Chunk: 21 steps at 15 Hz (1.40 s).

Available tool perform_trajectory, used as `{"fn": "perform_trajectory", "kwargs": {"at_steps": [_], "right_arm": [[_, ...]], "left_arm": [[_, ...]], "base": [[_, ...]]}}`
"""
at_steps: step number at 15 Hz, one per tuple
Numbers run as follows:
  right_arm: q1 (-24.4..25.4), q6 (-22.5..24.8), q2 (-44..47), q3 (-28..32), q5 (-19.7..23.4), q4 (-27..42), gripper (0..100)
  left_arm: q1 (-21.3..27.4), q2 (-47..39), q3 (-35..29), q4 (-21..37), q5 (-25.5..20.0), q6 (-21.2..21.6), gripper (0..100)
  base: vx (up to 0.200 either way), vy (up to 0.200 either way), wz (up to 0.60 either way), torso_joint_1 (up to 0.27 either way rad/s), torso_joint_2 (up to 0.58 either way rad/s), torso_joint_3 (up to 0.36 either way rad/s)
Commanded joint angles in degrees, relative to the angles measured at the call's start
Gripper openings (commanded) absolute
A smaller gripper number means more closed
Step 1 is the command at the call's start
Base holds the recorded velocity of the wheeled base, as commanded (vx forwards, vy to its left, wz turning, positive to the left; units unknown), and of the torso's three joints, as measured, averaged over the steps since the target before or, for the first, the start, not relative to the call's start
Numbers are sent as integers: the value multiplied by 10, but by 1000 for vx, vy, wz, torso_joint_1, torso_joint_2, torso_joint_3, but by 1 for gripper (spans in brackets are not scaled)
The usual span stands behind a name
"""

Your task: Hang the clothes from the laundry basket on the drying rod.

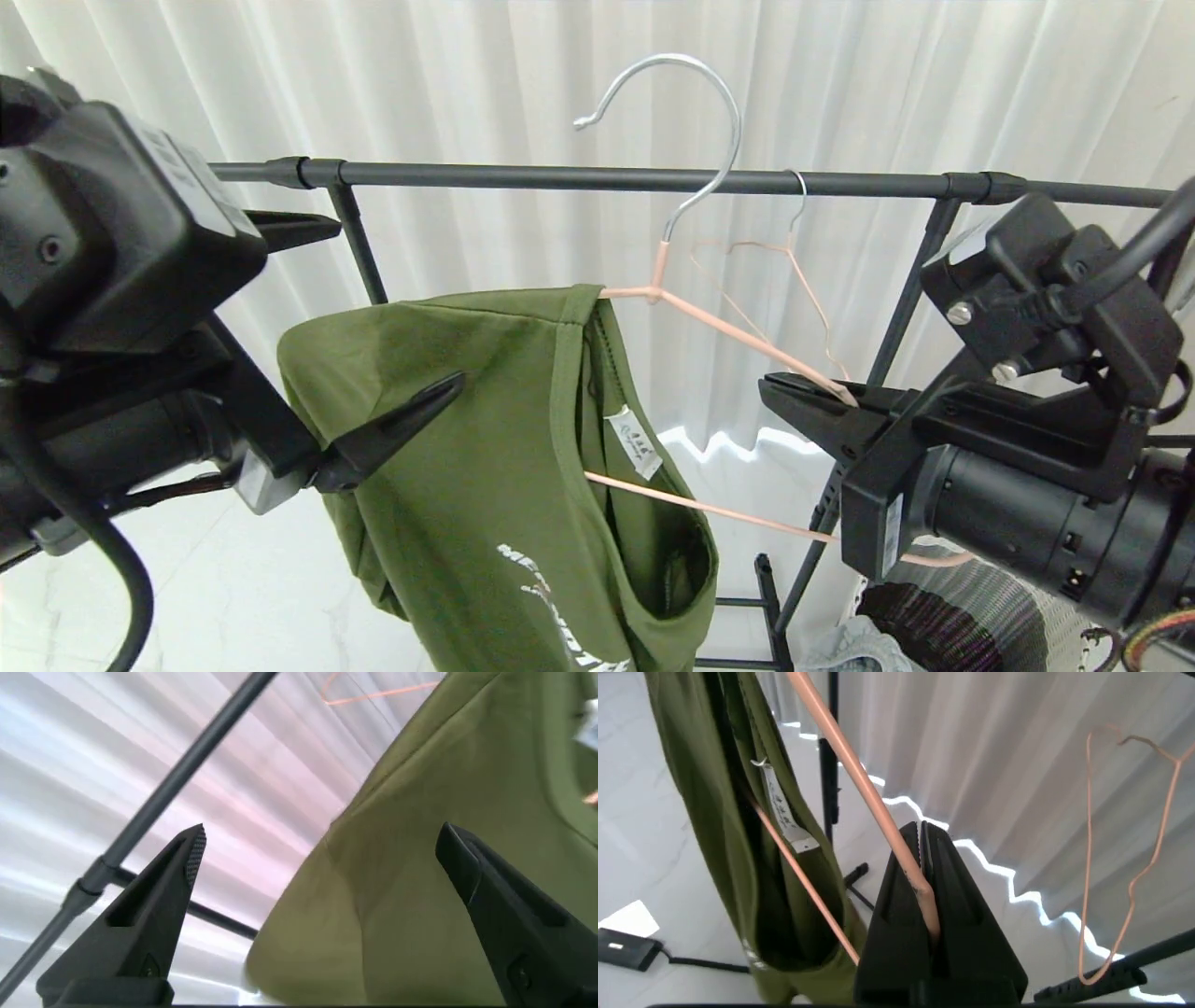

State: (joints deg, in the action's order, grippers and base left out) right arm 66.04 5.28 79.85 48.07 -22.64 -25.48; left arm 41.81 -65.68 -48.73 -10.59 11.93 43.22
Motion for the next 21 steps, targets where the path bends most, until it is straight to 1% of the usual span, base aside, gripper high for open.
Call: {"fn": "perform_trajectory", "kwargs": {"at_steps": [1,4,6,9,10,15,21], "right_arm": [[13,4,0,-1,0,0,0],[26,26,-1,-1,1,0,0],[28,37,-2,-3,14,0,0],[29,65,-3,-5,40,0,0],[29,69,-3,-5,45,0,0],[31,71,-2,-6,47,0,0],[33,71,-1,-6,47,1,0]], "left_arm": [[-1,-23,1,0,0,0,100],[-1,-30,0,0,1,0,100],[-1,-30,2,0,1,0,100],[-1,-30,6,0,1,1,100],[-1,-30,6,0,1,1,0],[-1,-24,20,0,1,0,0],[-1,-26,21,0,2,-1,0]], "base": [[0,0,0,0,0,0],[0,0,0,0,0,0],[0,0,0,0,0,0],[0,0,0,0,0,0],[0,0,0,0,0,0],[0,0,0,0,0,0],[0,0,0,0,0,0]]}}
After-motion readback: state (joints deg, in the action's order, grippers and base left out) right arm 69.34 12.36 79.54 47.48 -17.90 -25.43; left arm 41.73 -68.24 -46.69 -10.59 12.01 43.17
